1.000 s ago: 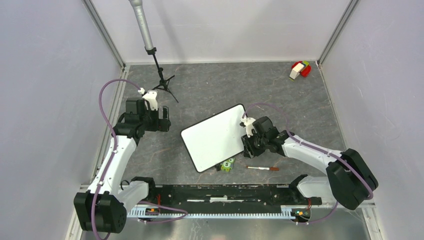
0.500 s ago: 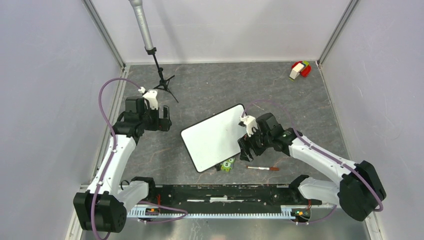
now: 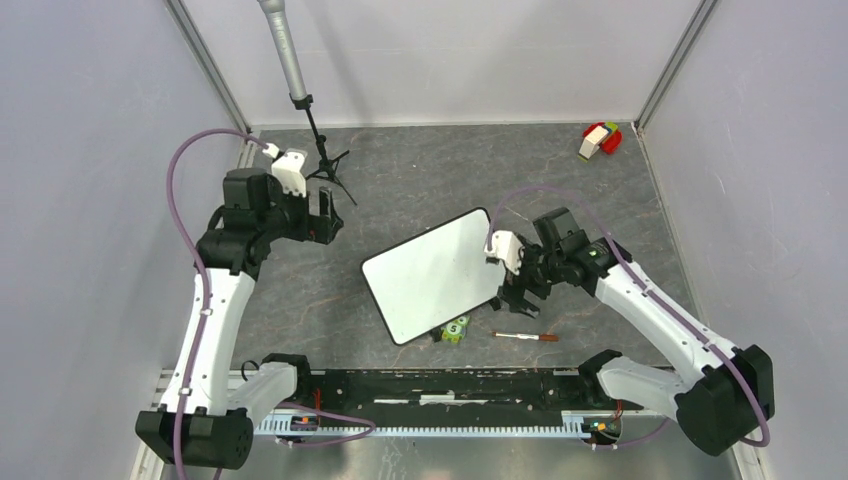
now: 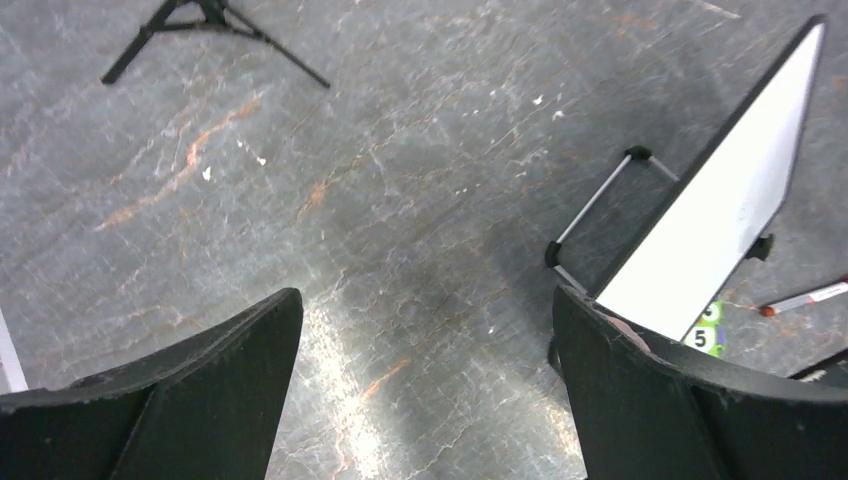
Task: Write a sentence on the whiteboard
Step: Open the whiteboard marker at the center of the board.
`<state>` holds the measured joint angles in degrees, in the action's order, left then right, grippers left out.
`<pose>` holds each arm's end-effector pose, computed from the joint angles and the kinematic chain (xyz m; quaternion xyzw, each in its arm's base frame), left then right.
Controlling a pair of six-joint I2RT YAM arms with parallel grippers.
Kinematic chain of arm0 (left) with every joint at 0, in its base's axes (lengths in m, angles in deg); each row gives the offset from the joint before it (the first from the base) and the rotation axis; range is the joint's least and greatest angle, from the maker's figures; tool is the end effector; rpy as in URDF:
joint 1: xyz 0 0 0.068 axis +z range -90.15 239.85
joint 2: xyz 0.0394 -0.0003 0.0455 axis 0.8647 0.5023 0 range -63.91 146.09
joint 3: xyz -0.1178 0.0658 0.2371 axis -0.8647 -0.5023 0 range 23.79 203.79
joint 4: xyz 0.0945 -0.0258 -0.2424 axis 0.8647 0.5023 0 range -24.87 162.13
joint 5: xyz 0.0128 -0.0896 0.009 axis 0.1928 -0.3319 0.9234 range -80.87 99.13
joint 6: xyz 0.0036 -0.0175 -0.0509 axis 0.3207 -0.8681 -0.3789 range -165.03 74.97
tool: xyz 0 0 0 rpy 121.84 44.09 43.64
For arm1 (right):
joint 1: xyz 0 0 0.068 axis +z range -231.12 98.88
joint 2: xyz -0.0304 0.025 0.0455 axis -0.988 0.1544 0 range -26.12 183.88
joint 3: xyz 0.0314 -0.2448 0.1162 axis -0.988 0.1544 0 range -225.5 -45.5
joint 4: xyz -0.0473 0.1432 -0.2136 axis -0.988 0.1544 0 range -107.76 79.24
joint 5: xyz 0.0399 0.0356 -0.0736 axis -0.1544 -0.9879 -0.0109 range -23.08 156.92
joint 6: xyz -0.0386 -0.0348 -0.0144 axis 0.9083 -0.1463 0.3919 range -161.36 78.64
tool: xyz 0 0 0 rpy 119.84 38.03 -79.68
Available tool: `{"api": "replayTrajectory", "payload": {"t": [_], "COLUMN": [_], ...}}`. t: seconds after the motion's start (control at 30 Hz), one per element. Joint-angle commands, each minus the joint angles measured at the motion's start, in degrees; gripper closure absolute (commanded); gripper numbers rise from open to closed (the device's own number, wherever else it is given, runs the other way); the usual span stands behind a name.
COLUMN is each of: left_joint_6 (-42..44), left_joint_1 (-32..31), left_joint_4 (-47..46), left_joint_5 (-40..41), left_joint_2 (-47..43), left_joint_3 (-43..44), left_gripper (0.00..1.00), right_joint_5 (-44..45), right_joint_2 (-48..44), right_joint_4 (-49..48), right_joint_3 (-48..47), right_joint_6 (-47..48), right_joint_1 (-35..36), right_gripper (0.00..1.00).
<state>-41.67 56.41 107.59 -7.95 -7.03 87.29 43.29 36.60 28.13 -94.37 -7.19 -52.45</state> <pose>0.1989 -0.0225 0.3592 0.1197 0.8749 -0.1326 0.4501 0.1731 0.1109 0.2556 -0.5382 0.7785 0.1852 0.2647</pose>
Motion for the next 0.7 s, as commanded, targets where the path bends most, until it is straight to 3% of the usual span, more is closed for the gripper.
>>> {"api": "replayTrajectory", "payload": {"t": [0.0, 0.17, 0.33, 0.67], "left_joint_6": [4.27, 2.38, 0.81, -1.51], "left_joint_1": [0.28, 0.23, 0.27, 0.28], "left_joint_4": [6.53, 5.79, 5.54, 3.99], "left_joint_5": [-4.41, -2.54, -0.76, 3.31], "left_joint_2": [1.85, 0.82, -0.11, 1.5], "left_joint_3": [7.14, 7.76, 7.77, 8.72], "left_gripper": [0.0, 0.0, 0.0, 0.0], "right_joint_5": [3.27, 10.75, 14.49, 20.14], "right_joint_2": [0.19, -3.32, -0.96, 4.58], "right_joint_4": [7.56, 2.65, -0.36, -6.55], "right_joint_3": [3.95, 9.52, 11.42, 15.18], "right_joint_6": [12.27, 13.36, 12.16, 10.71], "right_joint_1": [3.43, 8.68, 12.48, 20.39], "right_gripper": [0.02, 0.13, 0.27, 0.34]}}
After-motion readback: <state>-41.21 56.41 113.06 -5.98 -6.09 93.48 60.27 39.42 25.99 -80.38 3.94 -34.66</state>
